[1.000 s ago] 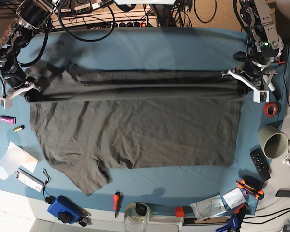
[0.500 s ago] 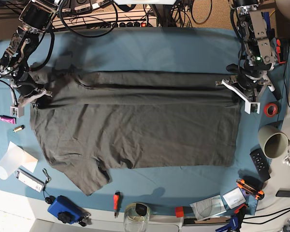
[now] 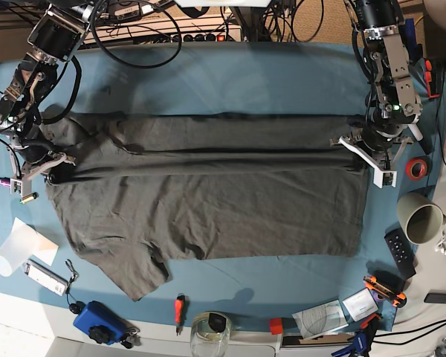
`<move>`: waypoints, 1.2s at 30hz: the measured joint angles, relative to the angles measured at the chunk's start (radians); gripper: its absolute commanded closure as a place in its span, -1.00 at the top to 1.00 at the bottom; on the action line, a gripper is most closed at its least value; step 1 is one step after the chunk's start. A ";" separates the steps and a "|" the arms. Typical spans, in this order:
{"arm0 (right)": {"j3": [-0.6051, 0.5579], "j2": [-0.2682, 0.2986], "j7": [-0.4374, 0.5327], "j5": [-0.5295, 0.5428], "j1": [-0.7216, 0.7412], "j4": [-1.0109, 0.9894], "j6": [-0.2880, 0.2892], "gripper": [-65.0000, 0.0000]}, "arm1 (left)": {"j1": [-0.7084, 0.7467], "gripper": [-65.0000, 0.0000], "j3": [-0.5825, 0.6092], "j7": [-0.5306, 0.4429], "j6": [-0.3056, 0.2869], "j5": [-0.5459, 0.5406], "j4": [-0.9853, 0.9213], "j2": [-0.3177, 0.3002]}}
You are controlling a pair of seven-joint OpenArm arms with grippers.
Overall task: Fold the T-shirt properly
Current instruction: 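Fold the held collar edge over the shirt body with both grippers, then lower the folded edge onto the shirt and release both grippers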
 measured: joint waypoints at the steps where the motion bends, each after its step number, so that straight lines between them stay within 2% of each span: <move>1: 0.000 0.000 0.011 0.002 0.003 -0.023 0.000 -1.00 | -0.004 -1.00 0.000 0.003 0.000 0.000 -0.003 0.000; 8: 0.000 -0.001 0.045 -0.002 0.045 -0.202 -0.003 -1.00 | -0.018 -1.00 0.000 0.001 0.000 0.000 -0.005 0.000; 20: 0.000 -0.001 0.047 -0.001 0.080 -0.210 0.001 -1.00 | -0.018 -1.00 0.000 -0.038 0.000 0.000 -0.005 0.000; 22: 0.000 -0.001 0.055 -0.002 0.080 -0.210 0.034 -1.00 | -0.018 -1.00 0.000 -0.039 0.000 0.000 -0.005 0.000; 23: 0.000 -0.001 0.063 -0.002 0.080 -0.210 0.056 -0.94 | -0.018 -1.00 0.000 -0.039 0.000 0.000 -0.005 0.000; 24: 0.000 -0.001 0.070 -0.001 0.080 -0.210 0.076 -0.79 | -0.018 -1.00 0.000 -0.040 0.000 0.000 -0.005 0.000; 26: 0.000 -0.001 0.076 -0.002 0.081 -0.210 0.089 -0.49 | -0.018 -0.83 0.000 -0.041 0.000 0.000 -0.005 0.000; 28: 0.000 0.000 0.076 -0.005 0.081 -0.210 0.087 -0.37 | -0.018 -0.64 0.000 -0.041 0.000 0.003 -0.005 0.000; 32: 0.001 0.005 0.076 0.030 0.081 -0.210 0.087 -0.36 | -0.018 -0.37 0.000 -0.042 0.001 0.004 -0.005 0.000; 36: 0.016 0.018 0.074 0.090 0.092 -0.210 0.087 -0.36 | -0.021 -0.30 0.000 -0.042 0.001 0.004 -0.005 -0.001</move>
